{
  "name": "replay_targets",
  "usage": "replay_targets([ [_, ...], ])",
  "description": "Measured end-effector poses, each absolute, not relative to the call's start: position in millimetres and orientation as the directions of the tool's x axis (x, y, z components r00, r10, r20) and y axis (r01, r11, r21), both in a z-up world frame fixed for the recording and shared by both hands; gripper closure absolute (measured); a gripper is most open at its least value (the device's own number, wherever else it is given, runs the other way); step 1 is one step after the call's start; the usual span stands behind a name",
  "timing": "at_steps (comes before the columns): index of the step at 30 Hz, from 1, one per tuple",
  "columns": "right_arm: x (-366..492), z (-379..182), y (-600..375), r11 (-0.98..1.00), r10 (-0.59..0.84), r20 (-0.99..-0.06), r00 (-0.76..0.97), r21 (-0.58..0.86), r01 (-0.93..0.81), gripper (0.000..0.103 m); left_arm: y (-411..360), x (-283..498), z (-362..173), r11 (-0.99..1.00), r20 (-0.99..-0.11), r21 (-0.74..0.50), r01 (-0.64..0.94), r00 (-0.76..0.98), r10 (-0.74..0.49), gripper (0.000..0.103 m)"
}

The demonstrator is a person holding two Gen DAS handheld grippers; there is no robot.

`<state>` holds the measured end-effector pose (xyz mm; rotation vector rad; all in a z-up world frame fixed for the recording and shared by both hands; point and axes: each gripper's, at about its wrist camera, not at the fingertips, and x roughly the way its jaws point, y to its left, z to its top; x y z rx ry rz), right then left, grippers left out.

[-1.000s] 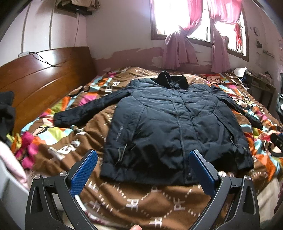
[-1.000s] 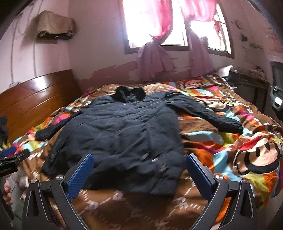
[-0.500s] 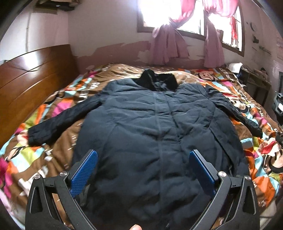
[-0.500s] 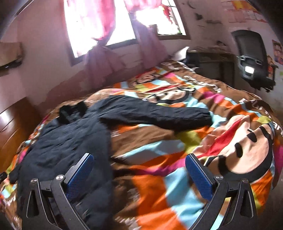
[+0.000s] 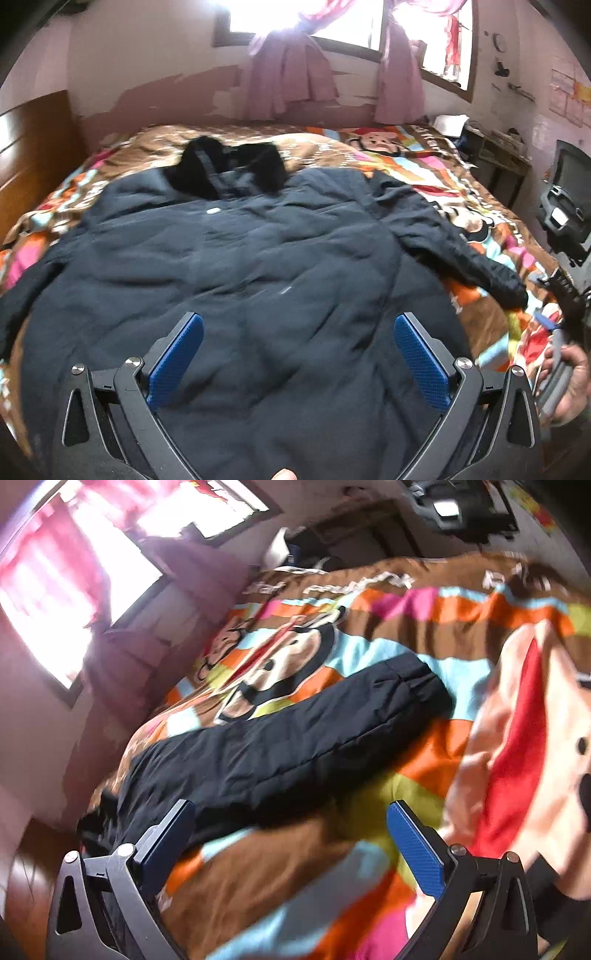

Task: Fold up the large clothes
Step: 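Grasp the jacket sleeve cuff with the right gripper and lift it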

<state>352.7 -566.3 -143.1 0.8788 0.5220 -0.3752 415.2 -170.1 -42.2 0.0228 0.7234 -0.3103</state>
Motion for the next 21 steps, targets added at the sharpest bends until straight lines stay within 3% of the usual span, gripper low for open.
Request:
replay_targets([
  [12, 378.1, -208.5, -636.1, 0.365, -0.088, -0.558, 0.825, 0.753, 0.548, 0.042, -243.3, 527.8, -70.7, 0.921, -0.710, -0.170, 0.351, 0.604, -0.362, 0.002],
  [14, 374.4, -214.6, -644.6, 0.339, -0.099, -0.557, 0.825, 0.760, 0.554, 0.063, -252.3, 539.0, -77.6, 0.916, -0.725, -0.186, 0.357, 0.580, -0.373, 0.002],
  [16, 371.1, -219.6, -650.7, 0.318, -0.086, -0.540, 0.837, 0.781, 0.537, 0.076, -260.1, 548.0, -87.6, 0.917, -0.747, -0.178, 0.356, 0.558, -0.362, 0.002],
  [19, 367.3, -217.2, -654.0, 0.315, -0.079, -0.489, 0.869, 0.815, 0.487, 0.090, -270.6, 555.0, -103.4, 0.932, -0.792, -0.126, 0.339, 0.531, -0.301, 0.002],
  [21, 367.8, -204.6, -652.7, 0.350, -0.097, -0.457, 0.884, 0.816, 0.461, 0.094, -272.6, 553.2, -105.3, 0.935, -0.794, -0.094, 0.342, 0.541, -0.277, 0.002],
])
